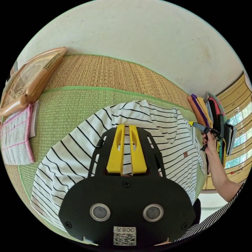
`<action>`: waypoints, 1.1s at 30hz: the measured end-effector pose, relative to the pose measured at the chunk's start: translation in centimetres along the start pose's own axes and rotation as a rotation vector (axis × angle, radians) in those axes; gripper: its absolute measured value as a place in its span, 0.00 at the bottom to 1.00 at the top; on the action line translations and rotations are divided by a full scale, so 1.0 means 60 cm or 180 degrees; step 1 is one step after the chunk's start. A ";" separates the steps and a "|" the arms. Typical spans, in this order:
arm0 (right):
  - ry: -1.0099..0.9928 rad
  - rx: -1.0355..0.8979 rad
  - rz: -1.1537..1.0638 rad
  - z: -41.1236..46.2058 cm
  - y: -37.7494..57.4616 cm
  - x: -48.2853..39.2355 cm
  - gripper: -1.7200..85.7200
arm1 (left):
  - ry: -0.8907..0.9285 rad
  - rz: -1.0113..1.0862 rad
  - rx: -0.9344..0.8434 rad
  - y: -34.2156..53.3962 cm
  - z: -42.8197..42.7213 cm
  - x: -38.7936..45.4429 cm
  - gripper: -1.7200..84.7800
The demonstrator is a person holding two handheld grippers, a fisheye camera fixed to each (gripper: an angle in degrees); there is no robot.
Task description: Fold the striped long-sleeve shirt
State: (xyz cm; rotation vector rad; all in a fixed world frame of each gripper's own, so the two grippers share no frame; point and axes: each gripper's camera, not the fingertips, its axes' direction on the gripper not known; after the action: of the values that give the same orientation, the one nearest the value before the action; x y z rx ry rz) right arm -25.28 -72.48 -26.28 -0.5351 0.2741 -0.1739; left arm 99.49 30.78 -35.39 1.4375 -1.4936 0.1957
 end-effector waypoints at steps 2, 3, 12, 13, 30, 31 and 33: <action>0.0142 -0.0204 0.0054 0.034 0.000 0.011 0.02 | -0.0079 0.0056 -0.0009 0.002 0.000 -0.004 0.04; 0.0160 -0.0160 0.0052 0.036 0.000 0.012 0.02 | -0.0099 0.0066 -0.0017 0.002 -0.003 -0.005 0.03; -0.0019 -0.0075 0.0212 0.031 0.004 0.036 0.02 | -0.0057 -0.0113 0.0008 0.024 -0.040 -0.027 0.03; 0.0023 -0.0022 0.0178 0.017 0.016 0.034 0.02 | -0.0053 -0.0119 0.0022 0.029 -0.047 -0.027 0.03; 0.0141 -0.0042 0.0702 -0.102 0.359 0.113 0.02 | -0.0780 -0.0820 0.0008 0.342 -0.294 -0.200 0.02; 0.0369 -0.0023 0.0722 -0.108 0.365 0.110 0.02 | -0.0747 -0.0877 0.0017 0.347 -0.299 -0.205 0.02; 0.0637 -0.0035 0.0810 -0.118 0.377 0.114 0.02 | -0.0750 -0.0957 0.0030 0.364 -0.317 -0.216 0.02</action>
State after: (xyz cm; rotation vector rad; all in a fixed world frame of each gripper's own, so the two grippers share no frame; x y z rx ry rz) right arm -18.84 -58.32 -45.45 -0.4893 0.5348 0.0218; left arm 88.80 58.71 -24.74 1.7173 -1.4391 -0.1563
